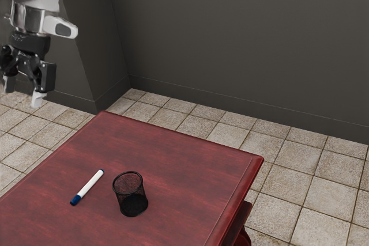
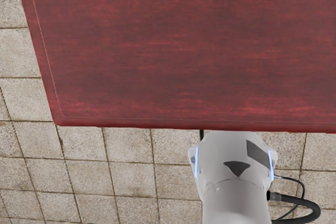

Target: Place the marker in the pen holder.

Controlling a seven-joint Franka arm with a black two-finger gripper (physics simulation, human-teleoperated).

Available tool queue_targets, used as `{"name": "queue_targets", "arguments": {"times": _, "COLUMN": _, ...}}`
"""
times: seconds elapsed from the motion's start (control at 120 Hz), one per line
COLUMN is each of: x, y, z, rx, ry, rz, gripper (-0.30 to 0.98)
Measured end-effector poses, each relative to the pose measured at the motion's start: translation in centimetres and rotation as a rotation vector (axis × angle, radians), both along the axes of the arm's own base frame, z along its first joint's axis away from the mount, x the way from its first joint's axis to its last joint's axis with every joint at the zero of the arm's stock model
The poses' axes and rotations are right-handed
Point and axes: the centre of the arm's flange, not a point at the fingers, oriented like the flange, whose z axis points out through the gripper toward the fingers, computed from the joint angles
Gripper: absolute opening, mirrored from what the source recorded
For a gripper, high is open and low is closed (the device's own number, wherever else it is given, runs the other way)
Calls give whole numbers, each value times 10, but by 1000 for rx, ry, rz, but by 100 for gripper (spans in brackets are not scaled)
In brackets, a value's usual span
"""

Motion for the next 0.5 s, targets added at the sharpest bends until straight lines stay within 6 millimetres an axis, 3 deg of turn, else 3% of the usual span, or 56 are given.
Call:
{"name": "queue_targets", "arguments": {"times": 0.217, "x": 39, "y": 14, "z": 5, "rx": -23, "ry": -292, "rz": -4, "gripper": 69}}
{"name": "queue_targets", "arguments": {"times": 0.25, "x": 42, "y": 8, "z": 8, "rx": -25, "ry": -319, "rz": -19, "gripper": 69}}
{"name": "queue_targets", "arguments": {"times": 0.3, "x": 47, "y": -18, "z": 3, "rx": -22, "ry": -334, "rz": -69, "gripper": 69}}
{"name": "queue_targets", "arguments": {"times": 0.333, "x": 51, "y": -27, "z": -20, "rx": -16, "ry": -303, "rz": -86, "gripper": 69}}
{"name": "queue_targets", "arguments": {"times": 0.367, "x": 51, "y": -25, "z": -56, "rx": -14, "ry": -257, "rz": -85, "gripper": 68}}
{"name": "queue_targets", "arguments": {"times": 0.442, "x": 37, "y": 12, "z": -162, "rx": -37, "ry": -138, "rz": -19, "gripper": 69}}
{"name": "queue_targets", "arguments": {"times": 0.5, "x": 36, "y": 28, "z": -217, "rx": -43, "ry": -108, "rz": 19, "gripper": 69}}
